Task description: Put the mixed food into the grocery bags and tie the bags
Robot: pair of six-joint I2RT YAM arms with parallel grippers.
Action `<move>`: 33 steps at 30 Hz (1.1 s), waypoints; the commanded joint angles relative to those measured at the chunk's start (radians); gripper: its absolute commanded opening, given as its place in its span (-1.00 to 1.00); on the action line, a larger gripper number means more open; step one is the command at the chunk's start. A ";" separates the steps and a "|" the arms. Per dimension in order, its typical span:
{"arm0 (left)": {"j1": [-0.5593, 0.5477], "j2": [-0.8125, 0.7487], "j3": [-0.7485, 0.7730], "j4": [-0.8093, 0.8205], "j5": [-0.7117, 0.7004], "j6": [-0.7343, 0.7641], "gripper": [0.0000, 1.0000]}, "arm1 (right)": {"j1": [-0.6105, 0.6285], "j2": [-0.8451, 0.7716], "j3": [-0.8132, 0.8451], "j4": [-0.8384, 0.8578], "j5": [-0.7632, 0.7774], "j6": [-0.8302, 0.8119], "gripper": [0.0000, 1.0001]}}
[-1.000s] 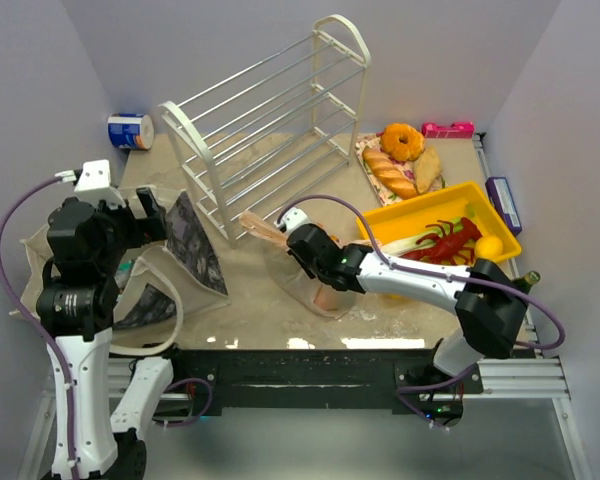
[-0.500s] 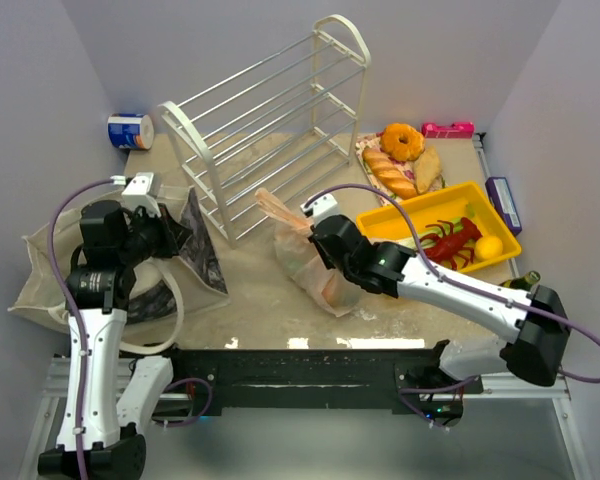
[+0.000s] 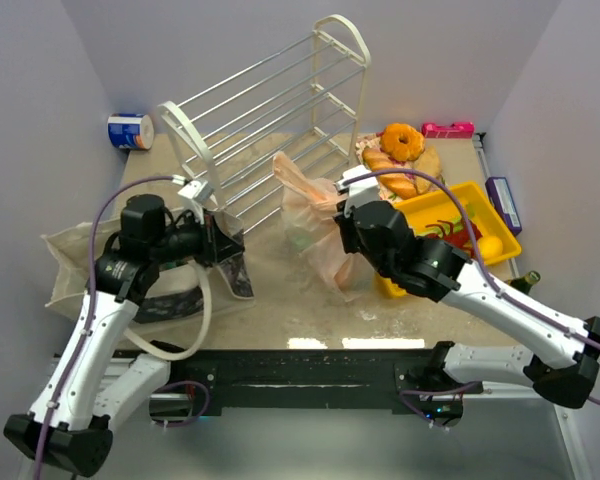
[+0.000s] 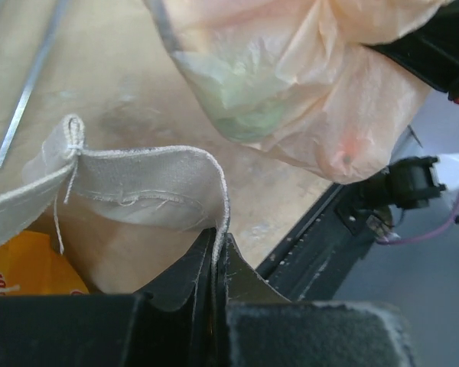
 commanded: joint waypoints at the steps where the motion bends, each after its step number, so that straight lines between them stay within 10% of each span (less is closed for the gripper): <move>1: -0.180 0.064 0.037 0.194 -0.028 -0.130 -1.00 | 0.000 -0.080 0.107 0.002 0.005 0.015 -1.00; 14: -0.603 0.438 0.258 0.390 -0.257 -0.074 -0.91 | 0.000 -0.179 0.233 -0.078 0.050 0.014 -1.00; 20: -0.602 0.353 0.301 0.305 -0.493 0.024 0.99 | 0.000 -0.206 0.282 -0.012 -0.077 -0.044 -1.00; 33: -0.244 0.127 0.464 0.064 -0.942 0.141 1.00 | 0.003 0.045 0.464 0.421 -0.645 -0.097 -1.00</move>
